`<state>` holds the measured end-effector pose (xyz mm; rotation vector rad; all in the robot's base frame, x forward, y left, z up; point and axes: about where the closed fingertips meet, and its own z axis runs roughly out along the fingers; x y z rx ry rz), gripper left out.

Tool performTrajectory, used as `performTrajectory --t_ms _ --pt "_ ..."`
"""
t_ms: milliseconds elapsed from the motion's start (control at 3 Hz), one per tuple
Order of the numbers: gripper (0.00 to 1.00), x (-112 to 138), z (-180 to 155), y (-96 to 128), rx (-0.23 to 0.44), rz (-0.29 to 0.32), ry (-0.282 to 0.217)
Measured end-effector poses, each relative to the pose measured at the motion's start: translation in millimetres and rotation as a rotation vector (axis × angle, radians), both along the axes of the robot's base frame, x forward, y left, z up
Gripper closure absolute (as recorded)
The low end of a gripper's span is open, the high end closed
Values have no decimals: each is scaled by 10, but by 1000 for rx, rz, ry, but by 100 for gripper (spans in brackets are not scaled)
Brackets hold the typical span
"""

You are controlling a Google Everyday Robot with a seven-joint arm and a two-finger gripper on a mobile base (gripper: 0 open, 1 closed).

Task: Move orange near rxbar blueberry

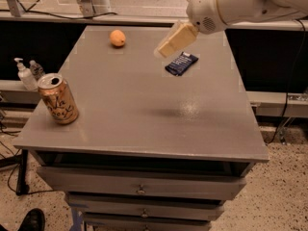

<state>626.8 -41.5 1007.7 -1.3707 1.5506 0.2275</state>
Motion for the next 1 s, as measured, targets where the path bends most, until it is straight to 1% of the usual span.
performTrajectory --t_ms 333,667,1000 --pt "0 415 -158 120 21 0 -13" --pt "0 784 -349 208 29 -9 -9" --pt "0 1139 -506 340 16 -12 -11"
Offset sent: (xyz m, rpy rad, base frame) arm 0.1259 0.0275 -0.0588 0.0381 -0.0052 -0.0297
